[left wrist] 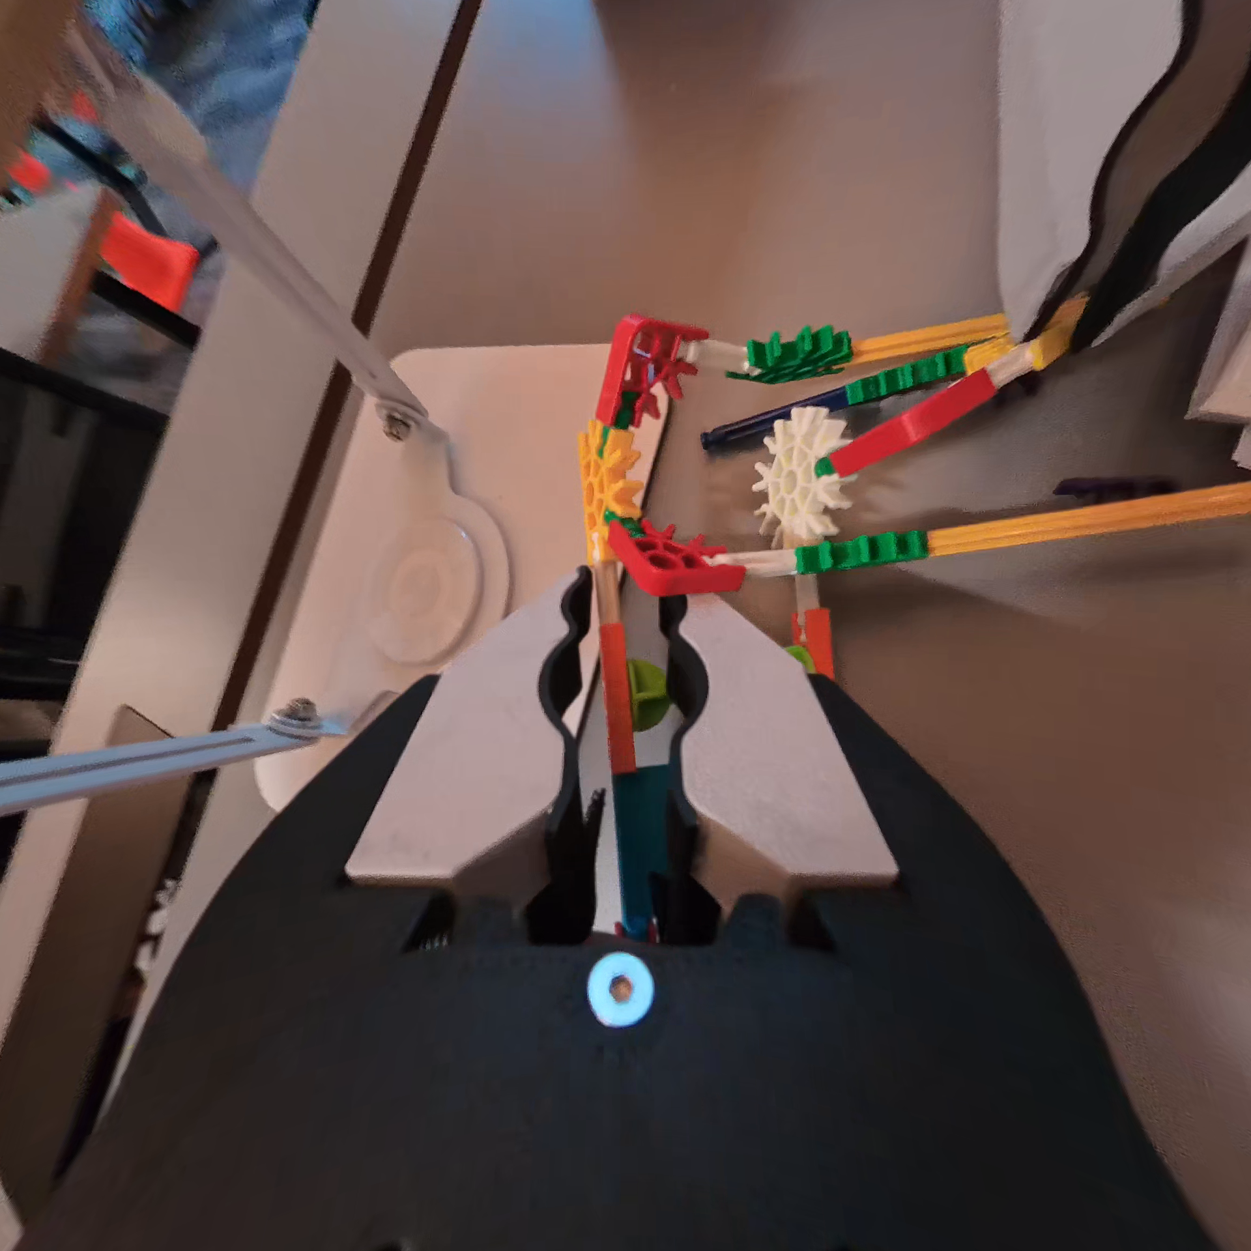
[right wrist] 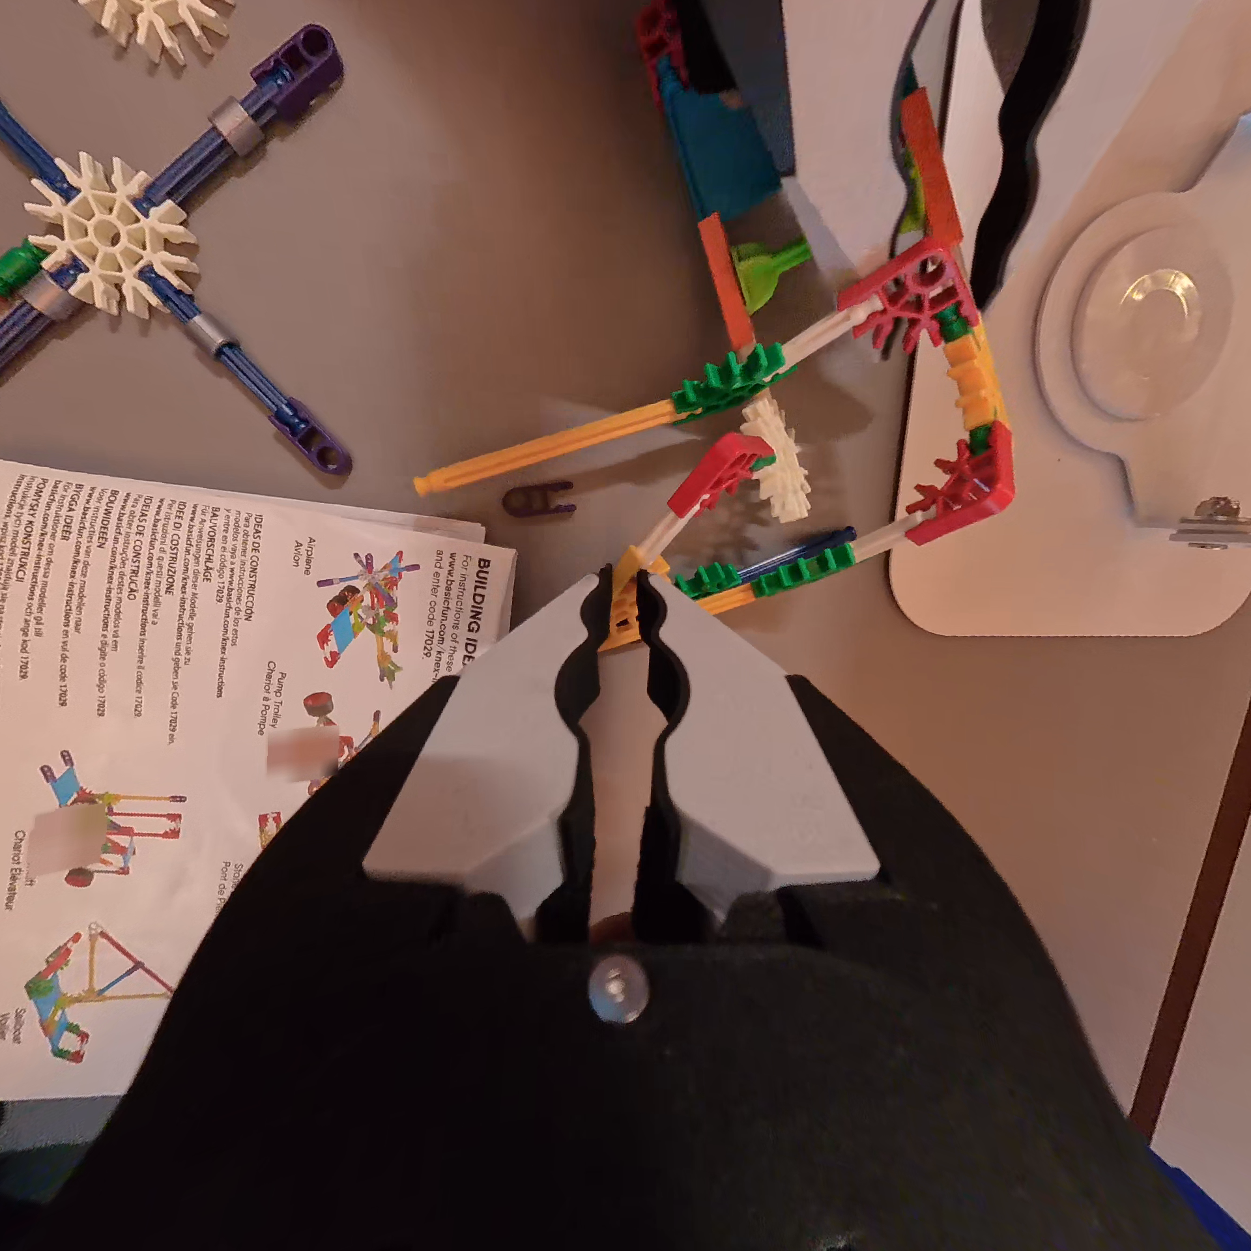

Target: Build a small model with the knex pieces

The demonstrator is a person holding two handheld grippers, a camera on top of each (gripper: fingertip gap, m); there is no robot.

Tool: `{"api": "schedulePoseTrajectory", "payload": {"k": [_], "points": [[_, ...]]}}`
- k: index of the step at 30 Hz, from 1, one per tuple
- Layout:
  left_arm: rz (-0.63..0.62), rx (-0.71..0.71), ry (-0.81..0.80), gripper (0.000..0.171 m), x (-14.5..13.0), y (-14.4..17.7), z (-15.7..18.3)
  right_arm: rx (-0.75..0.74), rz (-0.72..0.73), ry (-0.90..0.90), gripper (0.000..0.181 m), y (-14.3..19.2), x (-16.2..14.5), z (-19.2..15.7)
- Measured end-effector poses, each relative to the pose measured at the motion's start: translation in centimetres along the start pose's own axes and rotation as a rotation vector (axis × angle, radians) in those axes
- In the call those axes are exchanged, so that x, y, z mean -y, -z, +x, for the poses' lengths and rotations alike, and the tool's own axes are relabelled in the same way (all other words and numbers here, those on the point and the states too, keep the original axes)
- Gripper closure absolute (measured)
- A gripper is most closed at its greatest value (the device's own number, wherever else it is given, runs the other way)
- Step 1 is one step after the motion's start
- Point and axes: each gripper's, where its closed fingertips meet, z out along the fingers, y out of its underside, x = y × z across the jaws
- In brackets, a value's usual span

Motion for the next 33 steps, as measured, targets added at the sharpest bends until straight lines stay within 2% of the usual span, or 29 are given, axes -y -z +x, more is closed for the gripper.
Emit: {"api": "schedulePoseTrajectory", "payload": {"k": [5,8,11,20,26,33], "points": [[0.004,0.090,-0.060,0.169,0.6,-0.1,-0.8,0.004,0.006,-0.001,0.177,0.0,-0.1,0.0],[0.027,0.081,-0.034,0.169,0.9,0.1,-0.9,0.003,0.009,-0.002,0.177,0.0,-0.1,0.0],[0.034,0.062,-0.009,0.169,1.0,0.2,-0.8,0.006,0.014,-0.004,0.177,0.0,0.0,0.0],[0.107,-0.088,0.204,0.167,1.7,1.1,-0.2,0.020,0.022,0.004,0.177,0.0,0.3,-0.4],[0.125,-0.140,0.230,0.167,2.0,1.7,0.1,0.027,0.033,0.015,0.177,0.2,0.5,-0.7],[0.146,-0.158,0.227,0.169,2.6,2.3,0.3,0.006,0.157,-0.027,0.164,2.8,1.8,0.2]]}}
